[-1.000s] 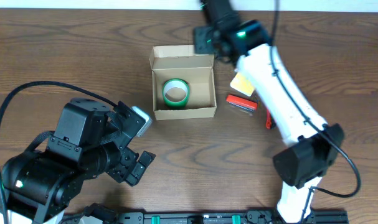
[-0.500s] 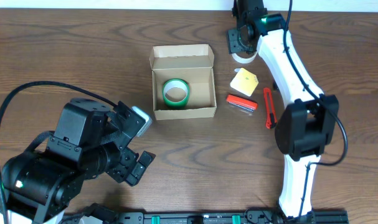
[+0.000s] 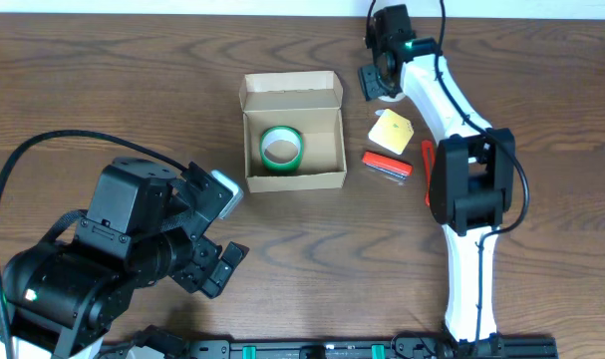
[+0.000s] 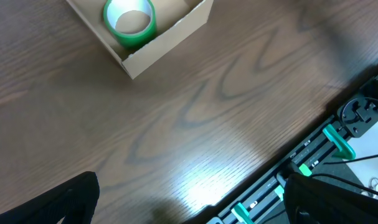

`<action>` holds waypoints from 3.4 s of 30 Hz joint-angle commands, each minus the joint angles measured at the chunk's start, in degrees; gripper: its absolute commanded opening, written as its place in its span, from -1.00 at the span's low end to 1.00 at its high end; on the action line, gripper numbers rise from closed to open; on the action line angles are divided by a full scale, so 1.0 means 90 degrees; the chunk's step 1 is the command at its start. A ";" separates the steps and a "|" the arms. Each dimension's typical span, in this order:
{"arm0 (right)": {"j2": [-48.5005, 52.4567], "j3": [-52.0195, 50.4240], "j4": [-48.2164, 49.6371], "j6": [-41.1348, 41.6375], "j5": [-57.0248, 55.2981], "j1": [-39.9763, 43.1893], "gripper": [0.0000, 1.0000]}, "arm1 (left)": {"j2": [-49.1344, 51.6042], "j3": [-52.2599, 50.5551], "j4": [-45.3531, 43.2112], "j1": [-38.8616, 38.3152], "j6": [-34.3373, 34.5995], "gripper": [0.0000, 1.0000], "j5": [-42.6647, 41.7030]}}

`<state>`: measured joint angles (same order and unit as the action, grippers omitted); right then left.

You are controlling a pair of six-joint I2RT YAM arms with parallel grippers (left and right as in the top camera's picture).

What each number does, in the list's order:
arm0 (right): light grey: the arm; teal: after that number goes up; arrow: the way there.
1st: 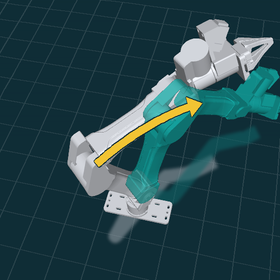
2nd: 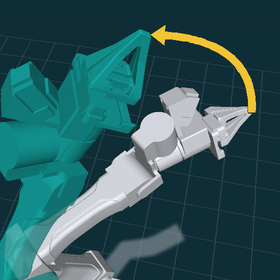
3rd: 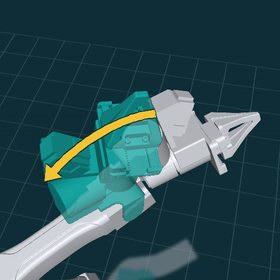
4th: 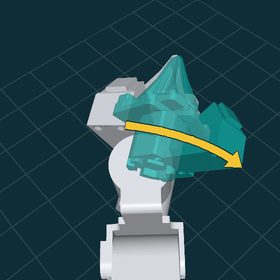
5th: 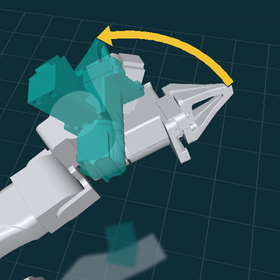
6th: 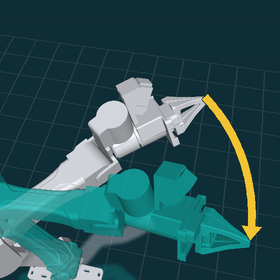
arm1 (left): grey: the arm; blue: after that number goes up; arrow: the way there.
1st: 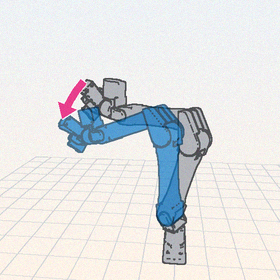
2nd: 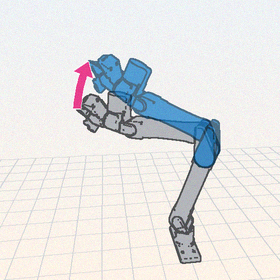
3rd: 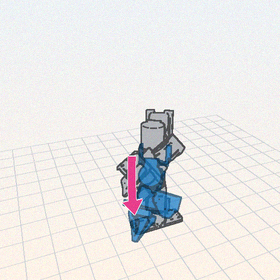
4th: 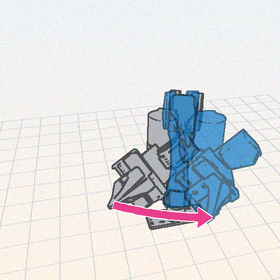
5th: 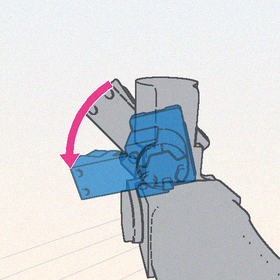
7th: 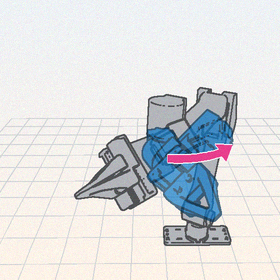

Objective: Pack container
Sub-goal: 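Release the green tape and grasp the white masking tape roll's rim, then carry the white tape roll into the box beside the green tape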

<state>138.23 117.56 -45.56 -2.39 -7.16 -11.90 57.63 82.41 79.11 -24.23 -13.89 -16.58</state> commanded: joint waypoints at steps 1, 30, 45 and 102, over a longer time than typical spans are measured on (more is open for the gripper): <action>0.0270 -0.0029 0.0049 -0.0126 0.0063 0.0034 0.30 | 0.0000 0.0109 0.0019 -0.0015 0.0024 0.90 -0.0092; -0.0401 0.1506 -0.0981 -0.0117 0.0250 -0.0100 -0.97 | 0.0000 0.0109 0.0019 -0.0015 0.0024 0.91 -0.0092; -0.1914 0.1982 -0.2837 0.0967 0.0510 -0.1758 -0.97 | 0.0000 0.0109 0.0019 -0.0015 0.0022 0.90 -0.0092; -0.1460 -0.1486 -0.0029 0.1715 0.0452 -0.3461 -0.86 | 0.0000 0.0109 0.0019 -0.0015 0.0024 0.90 -0.0092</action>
<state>124.16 104.44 -45.98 12.73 -1.98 -42.94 57.63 82.43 79.13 -24.23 -13.89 -16.58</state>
